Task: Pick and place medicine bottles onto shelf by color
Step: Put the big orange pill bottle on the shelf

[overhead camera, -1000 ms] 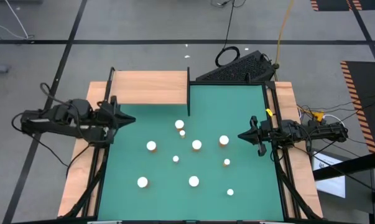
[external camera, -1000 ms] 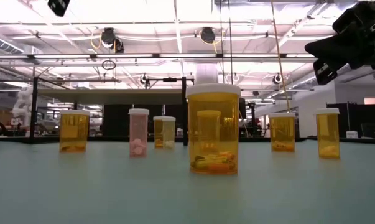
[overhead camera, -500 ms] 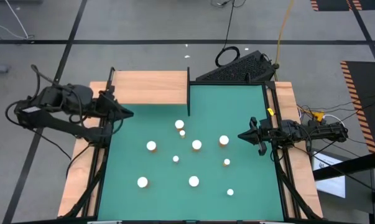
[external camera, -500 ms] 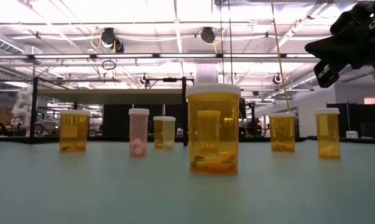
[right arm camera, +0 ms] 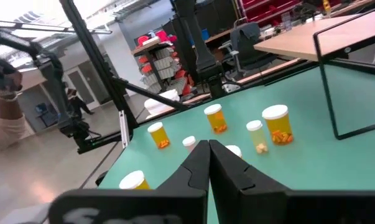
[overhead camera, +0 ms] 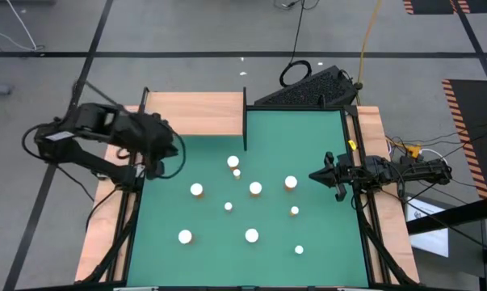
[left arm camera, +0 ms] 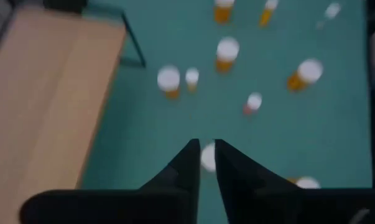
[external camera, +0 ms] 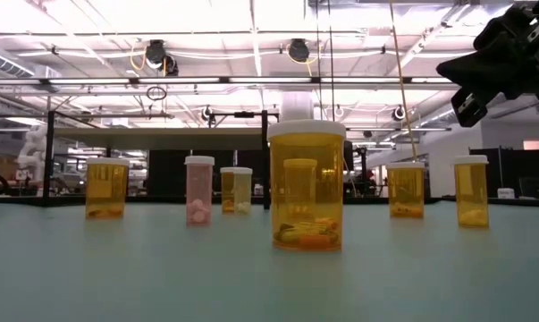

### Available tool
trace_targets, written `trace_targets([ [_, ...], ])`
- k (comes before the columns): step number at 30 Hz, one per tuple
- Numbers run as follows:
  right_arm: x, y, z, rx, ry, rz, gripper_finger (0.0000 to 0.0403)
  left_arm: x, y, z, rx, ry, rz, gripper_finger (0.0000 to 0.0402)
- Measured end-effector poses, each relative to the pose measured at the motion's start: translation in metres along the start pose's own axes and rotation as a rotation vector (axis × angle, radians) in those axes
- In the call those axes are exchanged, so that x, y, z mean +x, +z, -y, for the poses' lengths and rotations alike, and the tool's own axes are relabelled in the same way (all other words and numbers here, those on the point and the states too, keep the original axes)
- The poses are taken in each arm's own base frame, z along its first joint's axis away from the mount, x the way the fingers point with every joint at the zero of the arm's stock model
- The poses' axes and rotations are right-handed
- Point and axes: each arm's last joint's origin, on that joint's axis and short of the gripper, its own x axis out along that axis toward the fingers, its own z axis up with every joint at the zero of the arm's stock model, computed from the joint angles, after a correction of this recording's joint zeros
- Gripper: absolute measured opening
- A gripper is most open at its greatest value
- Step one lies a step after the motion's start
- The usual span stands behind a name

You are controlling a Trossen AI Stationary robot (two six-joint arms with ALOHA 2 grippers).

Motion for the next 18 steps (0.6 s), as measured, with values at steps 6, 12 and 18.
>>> trace_targets([
  [6, 0.0, 0.003, 0.002, 0.002, -0.075, 0.057, 0.0, 0.035, 0.008, 0.012, 0.052, 0.064, -0.199, 0.0156],
  [12, 0.0, 0.006, 0.0, 0.004, -0.066, 0.083, 0.0, 0.074, 0.005, 0.025, 0.18, 0.068, -0.31, 0.0219],
  [18, 0.001, 0.005, 0.001, -0.005, -0.089, 0.076, 0.0, 0.118, -0.009, 0.029, 0.213, 0.074, -0.367, 0.0254],
])
